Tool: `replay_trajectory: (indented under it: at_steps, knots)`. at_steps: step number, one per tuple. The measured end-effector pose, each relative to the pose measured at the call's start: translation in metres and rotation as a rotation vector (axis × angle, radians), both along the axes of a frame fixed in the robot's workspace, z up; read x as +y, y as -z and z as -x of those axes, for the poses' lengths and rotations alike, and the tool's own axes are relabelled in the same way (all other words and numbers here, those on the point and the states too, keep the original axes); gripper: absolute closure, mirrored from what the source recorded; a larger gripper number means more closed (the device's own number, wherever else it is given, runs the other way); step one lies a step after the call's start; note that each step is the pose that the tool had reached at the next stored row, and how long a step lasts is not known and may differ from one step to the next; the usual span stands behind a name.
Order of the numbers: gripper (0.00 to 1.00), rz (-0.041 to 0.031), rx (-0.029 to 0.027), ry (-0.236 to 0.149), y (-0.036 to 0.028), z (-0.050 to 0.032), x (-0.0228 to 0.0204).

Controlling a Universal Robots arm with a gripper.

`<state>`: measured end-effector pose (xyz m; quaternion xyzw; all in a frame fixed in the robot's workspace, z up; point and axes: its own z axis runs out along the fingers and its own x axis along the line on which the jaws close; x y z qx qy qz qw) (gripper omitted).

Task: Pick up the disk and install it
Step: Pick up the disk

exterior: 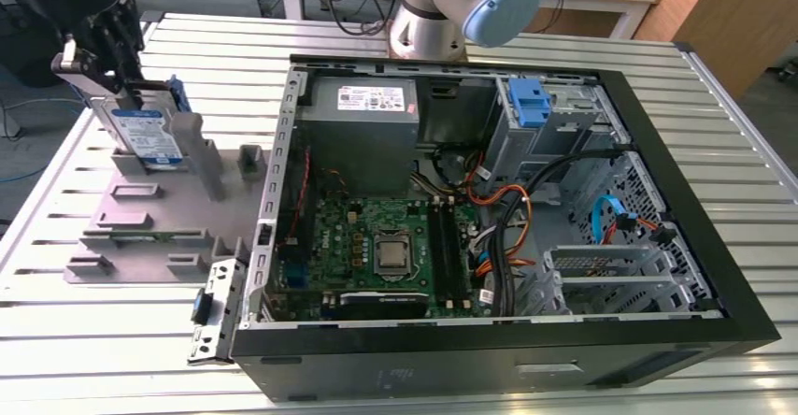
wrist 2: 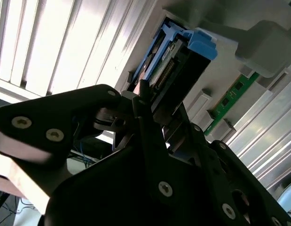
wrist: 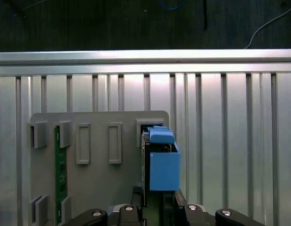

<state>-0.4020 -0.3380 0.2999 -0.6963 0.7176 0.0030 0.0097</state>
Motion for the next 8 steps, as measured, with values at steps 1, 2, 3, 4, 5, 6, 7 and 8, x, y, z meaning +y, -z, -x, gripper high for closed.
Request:
replay_trajectory:
  at_steps: [1,2,3,4,5,6,7,8]
  knots:
    - [0.65,0.0000,-0.0001,0.000,0.0000,0.0000,0.0000]
    - [0.65,0.0000,-0.0001,0.002,0.0000,0.0000,0.0000]
    - [0.65,0.0000,-0.0001,0.013,0.0001,0.0000,0.0000]
    - [0.65,0.0000,0.0000,0.027,0.0002,0.0000,0.0000]
    - [0.65,0.0000,0.0000,0.032,0.0002,0.0000,0.0000]
    - [0.65,0.0000,0.0000,0.032,0.0002,0.0000,0.0000]
    - [0.65,0.0000,-0.0001,0.032,0.0002,0.0000,0.0000]
    - [0.65,0.0000,-0.0001,0.033,0.0002,0.0000,0.0000]
